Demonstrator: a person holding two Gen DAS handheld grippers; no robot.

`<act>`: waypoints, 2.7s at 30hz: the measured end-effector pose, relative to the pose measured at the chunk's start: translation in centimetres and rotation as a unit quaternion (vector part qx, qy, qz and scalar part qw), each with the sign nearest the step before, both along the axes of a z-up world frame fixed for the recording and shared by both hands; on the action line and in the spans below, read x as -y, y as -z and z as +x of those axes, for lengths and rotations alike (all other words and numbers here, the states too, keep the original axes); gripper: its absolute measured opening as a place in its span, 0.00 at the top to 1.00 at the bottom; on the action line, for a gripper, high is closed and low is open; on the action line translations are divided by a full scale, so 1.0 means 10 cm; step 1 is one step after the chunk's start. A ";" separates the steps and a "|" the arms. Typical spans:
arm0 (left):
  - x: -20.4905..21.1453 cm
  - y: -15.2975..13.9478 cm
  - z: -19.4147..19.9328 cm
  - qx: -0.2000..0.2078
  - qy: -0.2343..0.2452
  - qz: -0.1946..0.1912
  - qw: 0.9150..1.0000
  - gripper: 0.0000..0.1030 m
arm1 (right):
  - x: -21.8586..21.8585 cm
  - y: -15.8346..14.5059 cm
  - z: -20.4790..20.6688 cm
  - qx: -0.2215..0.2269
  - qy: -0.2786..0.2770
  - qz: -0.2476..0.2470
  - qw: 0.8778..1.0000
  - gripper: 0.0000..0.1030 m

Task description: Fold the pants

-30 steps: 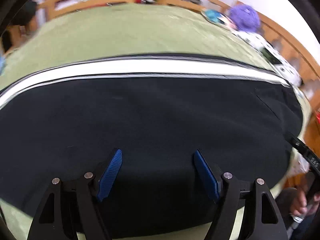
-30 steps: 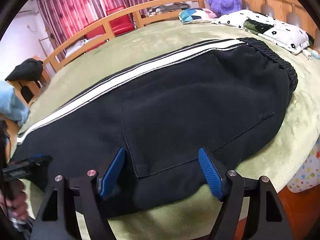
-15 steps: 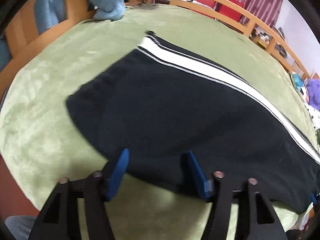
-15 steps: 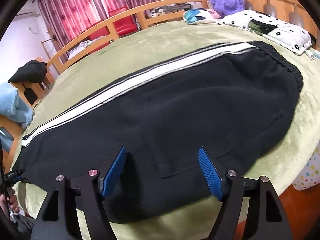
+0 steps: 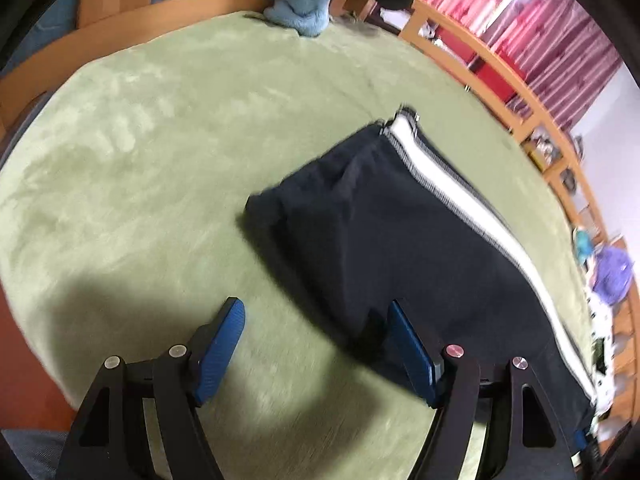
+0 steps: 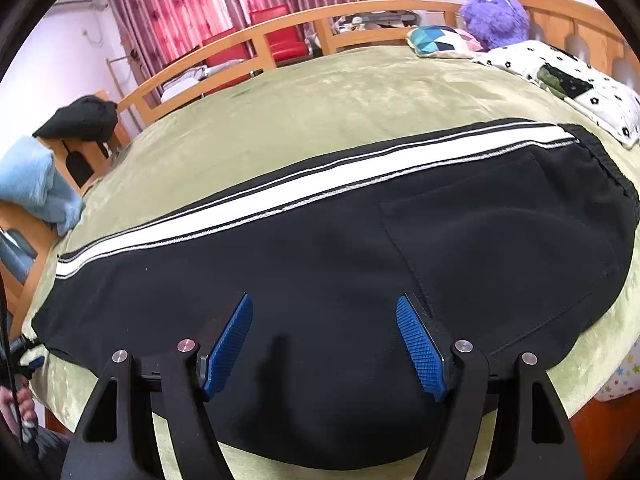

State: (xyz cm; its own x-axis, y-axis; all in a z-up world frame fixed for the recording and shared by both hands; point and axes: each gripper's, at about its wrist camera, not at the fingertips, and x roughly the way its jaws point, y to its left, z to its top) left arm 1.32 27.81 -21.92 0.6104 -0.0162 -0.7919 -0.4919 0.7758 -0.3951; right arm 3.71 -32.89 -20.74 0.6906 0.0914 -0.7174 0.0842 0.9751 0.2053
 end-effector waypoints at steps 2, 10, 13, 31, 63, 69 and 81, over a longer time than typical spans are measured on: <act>-0.04 0.04 0.12 0.001 -0.005 -0.009 1.000 0.30 | -0.01 0.00 0.01 -0.002 -0.001 -0.005 1.000 0.28; -0.15 0.11 0.39 0.011 -0.042 -0.046 0.998 0.40 | -0.01 -0.03 0.08 -0.014 0.009 0.002 1.000 0.28; -0.15 0.13 0.35 0.013 -0.047 -0.034 0.998 0.51 | -0.01 -0.03 0.12 -0.020 0.005 0.019 1.000 0.28; -0.12 -0.03 0.20 0.078 -0.039 -0.021 0.996 0.84 | -0.19 -0.16 -0.07 0.010 0.006 0.007 1.000 0.32; 5.19 -0.83 0.90 0.045 0.423 0.094 0.900 0.82 | 1.24 -0.39 -1.25 0.063 0.063 0.015 0.996 0.39; 4.83 -0.70 0.75 0.017 0.440 0.028 0.897 0.67 | 1.26 -0.26 -1.16 0.047 0.057 0.039 0.996 0.39; 2.89 -1.15 0.42 0.074 0.279 0.131 0.949 0.32 | 0.44 -0.10 -0.24 0.029 -0.042 0.120 0.991 0.30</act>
State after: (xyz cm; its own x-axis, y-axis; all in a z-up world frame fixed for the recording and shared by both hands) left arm 5.54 -1.11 -10.46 0.6689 -0.1838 -0.7202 0.0693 0.9802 -0.1857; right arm 1.28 -37.34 -19.74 0.7127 0.3135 -0.6275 -0.0144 0.9009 0.4338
